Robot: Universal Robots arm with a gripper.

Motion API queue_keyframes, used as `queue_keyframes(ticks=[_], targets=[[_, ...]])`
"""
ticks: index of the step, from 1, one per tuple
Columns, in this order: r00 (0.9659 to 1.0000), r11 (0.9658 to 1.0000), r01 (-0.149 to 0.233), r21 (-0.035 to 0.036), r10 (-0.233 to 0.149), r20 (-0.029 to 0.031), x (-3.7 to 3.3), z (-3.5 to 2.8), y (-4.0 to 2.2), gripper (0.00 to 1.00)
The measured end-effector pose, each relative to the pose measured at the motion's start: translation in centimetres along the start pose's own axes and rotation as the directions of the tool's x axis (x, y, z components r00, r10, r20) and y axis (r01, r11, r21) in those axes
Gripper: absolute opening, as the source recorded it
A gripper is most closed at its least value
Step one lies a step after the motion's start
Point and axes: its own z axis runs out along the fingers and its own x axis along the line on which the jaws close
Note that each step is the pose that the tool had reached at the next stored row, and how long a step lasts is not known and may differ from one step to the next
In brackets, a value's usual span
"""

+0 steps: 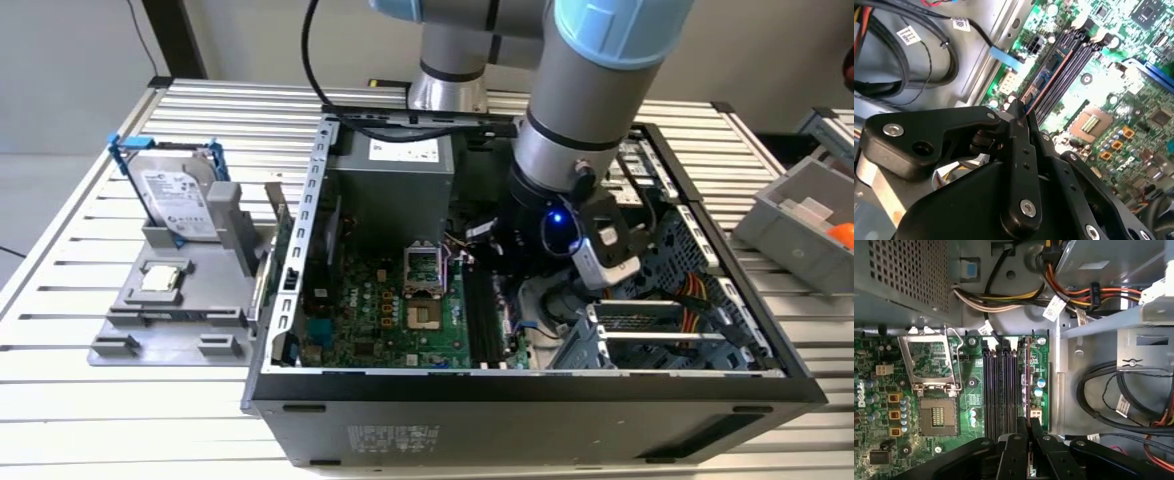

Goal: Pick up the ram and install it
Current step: 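Insert the ram into the slot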

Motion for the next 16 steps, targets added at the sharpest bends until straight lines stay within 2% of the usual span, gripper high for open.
queue_keyframes(ticks=[3,7,13,16], targets=[[1.0000,1.0000,0.002,-0.0002,-0.002,-0.0008,0.57,0.23,-0.12,0.00],[1.0000,1.0000,0.002,0.0000,-0.002,-0.0017,0.57,0.89,-0.16,0.00],[1.0000,1.0000,0.001,0.0002,-0.001,-0.0018,0.60,1.22,-1.00,0.00],[1.0000,1.0000,0.002,-0.0001,-0.002,-0.0017,0.68,1.60,-1.02,0.00]])
